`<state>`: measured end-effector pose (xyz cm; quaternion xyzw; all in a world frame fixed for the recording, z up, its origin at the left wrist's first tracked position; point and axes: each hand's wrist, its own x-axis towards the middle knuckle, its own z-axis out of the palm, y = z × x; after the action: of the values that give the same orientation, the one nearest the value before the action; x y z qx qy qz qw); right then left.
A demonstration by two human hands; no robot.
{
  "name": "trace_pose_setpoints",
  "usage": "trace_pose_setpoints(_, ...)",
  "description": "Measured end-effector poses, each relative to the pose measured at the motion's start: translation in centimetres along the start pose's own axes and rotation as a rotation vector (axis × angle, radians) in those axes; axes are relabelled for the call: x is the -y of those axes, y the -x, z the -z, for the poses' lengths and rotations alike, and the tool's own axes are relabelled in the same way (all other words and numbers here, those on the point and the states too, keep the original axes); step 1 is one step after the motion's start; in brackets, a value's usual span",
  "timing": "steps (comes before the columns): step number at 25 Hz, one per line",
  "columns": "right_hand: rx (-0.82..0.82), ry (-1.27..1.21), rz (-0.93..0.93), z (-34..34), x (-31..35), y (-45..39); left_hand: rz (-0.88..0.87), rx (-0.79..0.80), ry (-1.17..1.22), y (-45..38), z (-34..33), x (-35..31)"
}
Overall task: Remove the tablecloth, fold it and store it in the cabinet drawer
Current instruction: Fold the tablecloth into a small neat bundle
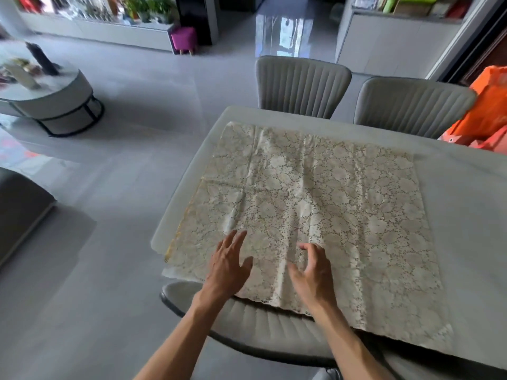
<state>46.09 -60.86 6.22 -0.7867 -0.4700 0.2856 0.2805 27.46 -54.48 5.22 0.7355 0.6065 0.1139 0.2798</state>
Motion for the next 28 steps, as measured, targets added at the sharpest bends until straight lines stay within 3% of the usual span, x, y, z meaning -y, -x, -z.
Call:
trace_pose_setpoints(4, -0.039, -0.022, -0.018, -9.0, 9.5, 1.1, -0.066, -0.02, 0.074, -1.3, 8.5, 10.6)
trace_pose_setpoints(7, 0.035, -0.014, -0.062, -15.3, 16.9, 2.2, -0.096, -0.001, 0.115, -0.7, 14.8, 17.4)
trace_pose_setpoints(12, 0.172, 0.071, -0.118, -22.7, 24.6, 0.2, 0.03, 0.104, 0.134, -2.7, 20.5, 26.1)
trace_pose_setpoints(19, 0.257, 0.3, -0.416, -32.5, 22.2, -5.3, 0.246, 0.501, 0.132, -6.6, 14.5, 30.9)
trace_pose_setpoints(24, 0.154, 0.429, -0.362, -36.2, 20.6, -6.3, 0.385, 0.65, 0.205, -9.3, 9.2, 32.4)
trace_pose_setpoints(28, 0.277, 0.551, -0.404, -36.8, 20.5, -5.2, 0.502, 0.7, 0.43, -9.6, 6.9, 32.6)
